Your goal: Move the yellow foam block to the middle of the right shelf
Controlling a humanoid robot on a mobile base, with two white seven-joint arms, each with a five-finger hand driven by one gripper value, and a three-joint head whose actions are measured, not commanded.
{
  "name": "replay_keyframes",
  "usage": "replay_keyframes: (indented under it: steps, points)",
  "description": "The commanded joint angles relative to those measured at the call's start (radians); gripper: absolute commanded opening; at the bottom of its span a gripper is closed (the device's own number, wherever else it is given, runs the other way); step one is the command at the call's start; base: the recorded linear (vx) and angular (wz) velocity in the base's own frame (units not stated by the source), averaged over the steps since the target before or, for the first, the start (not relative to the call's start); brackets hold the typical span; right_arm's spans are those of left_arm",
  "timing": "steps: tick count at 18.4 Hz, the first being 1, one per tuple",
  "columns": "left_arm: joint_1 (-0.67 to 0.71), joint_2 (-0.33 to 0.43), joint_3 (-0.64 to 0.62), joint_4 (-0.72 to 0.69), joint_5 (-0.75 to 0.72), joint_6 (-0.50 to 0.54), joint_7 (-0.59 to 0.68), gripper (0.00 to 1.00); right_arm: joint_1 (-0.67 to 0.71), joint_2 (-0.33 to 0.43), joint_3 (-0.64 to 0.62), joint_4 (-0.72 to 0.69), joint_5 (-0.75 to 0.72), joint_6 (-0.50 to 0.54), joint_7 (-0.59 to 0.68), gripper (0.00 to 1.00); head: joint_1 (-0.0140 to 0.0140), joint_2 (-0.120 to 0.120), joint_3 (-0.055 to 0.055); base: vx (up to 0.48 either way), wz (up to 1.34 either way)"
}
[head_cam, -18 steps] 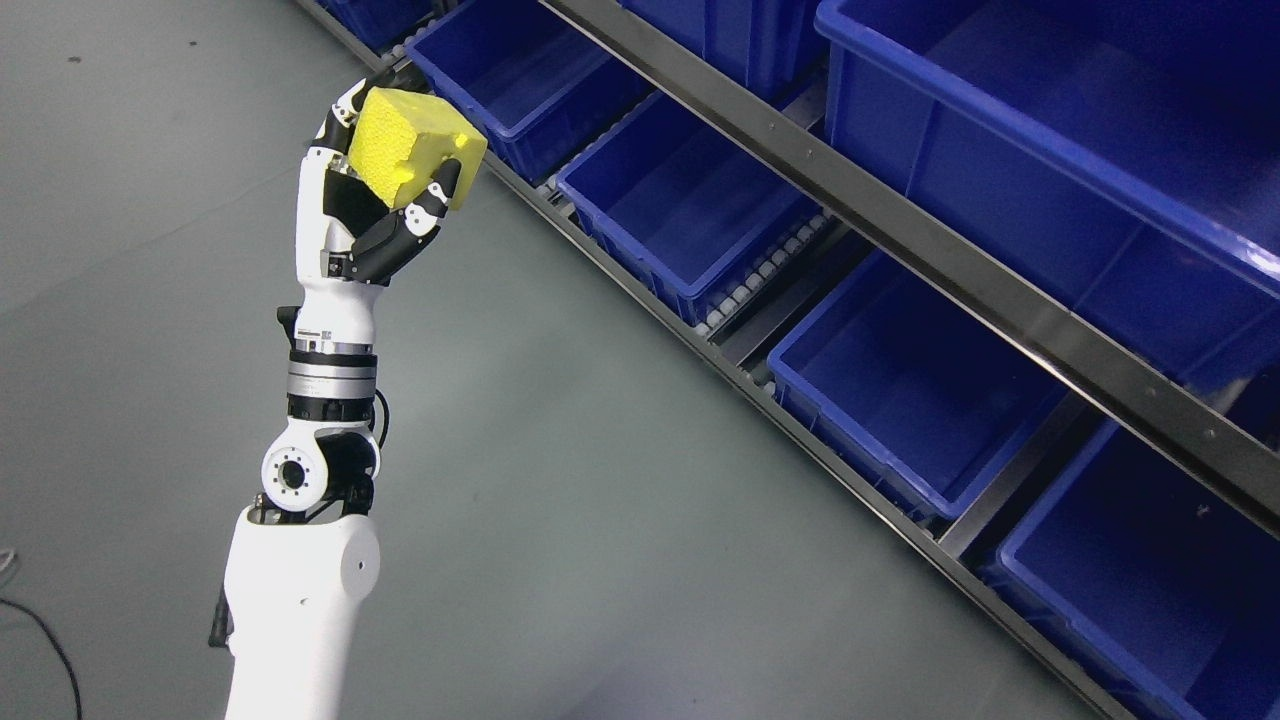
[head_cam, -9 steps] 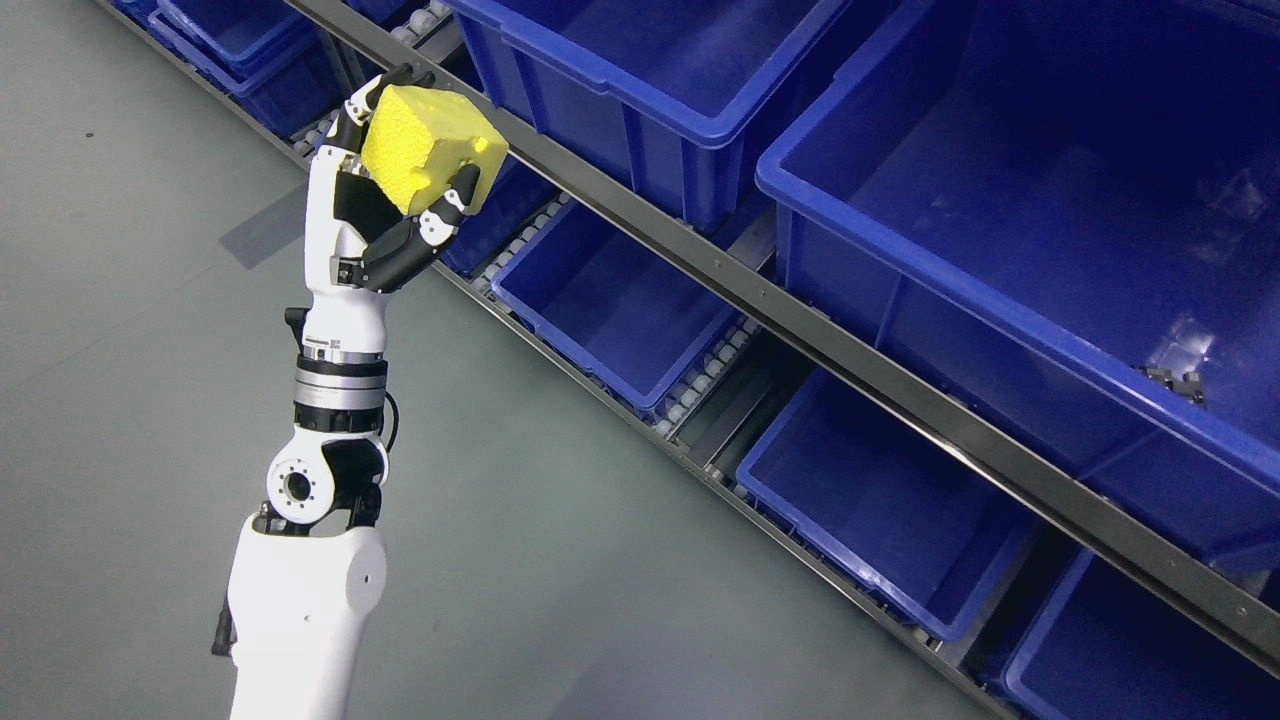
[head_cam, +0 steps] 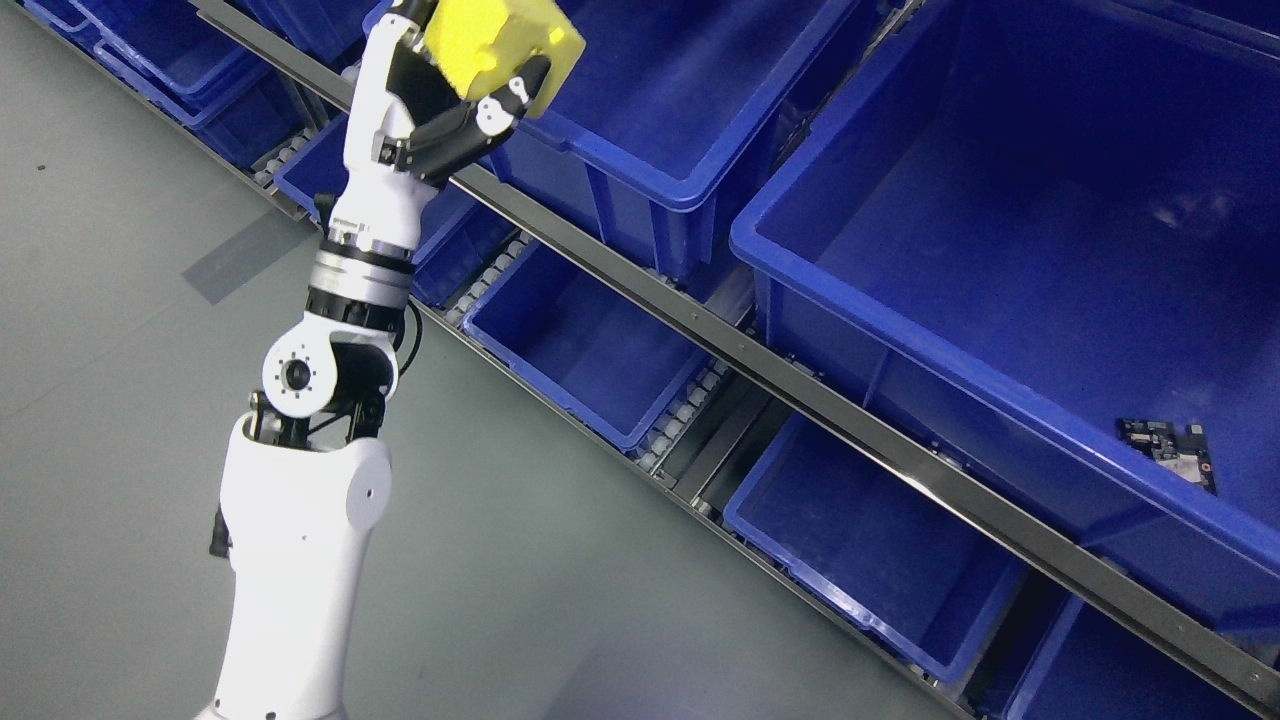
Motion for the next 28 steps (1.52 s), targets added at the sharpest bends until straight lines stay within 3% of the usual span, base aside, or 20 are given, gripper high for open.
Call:
replay_keyframes:
  steps: [1,5,14,16,19,25,28]
  points:
    - [-0.224,0.017,-0.034,0.044,-0.059,0.24,0.006,0.52,0.001,-0.017,0.0,-0.017,0.003,0.001,0.0,1.0,0.0,0.0,0.0,0.088,-0.07]
    - [-0.293,0.017,-0.066,0.156,-0.068,0.348,0.039,0.53,0.001,-0.017,0.0,-0.017,0.003,0.001,0.0,1.0,0.0,0.0,0.0,0.09,-0.07]
    - [-0.296,0.017,-0.103,0.227,-0.068,0.353,0.04,0.54,0.001,-0.017,-0.001,-0.017,0.003,0.001,0.0,1.0,0.0,0.0,0.0,0.081,-0.03]
    - [-0.296,0.017,-0.103,0.227,-0.073,0.385,0.04,0.63,0.001,-0.017,0.0,-0.017,0.003,0.001,0.0,1.0,0.0,0.0,0.0,0.031,-0.01]
    - [-0.303,0.017,-0.134,0.225,-0.14,0.463,0.037,0.98,0.001,-0.017,0.0,-0.017,0.003,0.001,0.0,1.0,0.0,0.0,0.0,0.031,-0.01]
    - [-0.346,0.017,-0.093,0.164,-0.164,0.44,0.037,1.0,0.001,-0.017,0.0,-0.017,0.003,0.001,0.0,1.0,0.0,0.0,0.0,0.008,0.0]
    - [-0.336,0.017,0.022,0.091,-0.162,0.327,0.034,1.0,0.001,-0.017,0.0,-0.017,0.003,0.001,0.0,1.0,0.0,0.0,0.0,0.0,0.0]
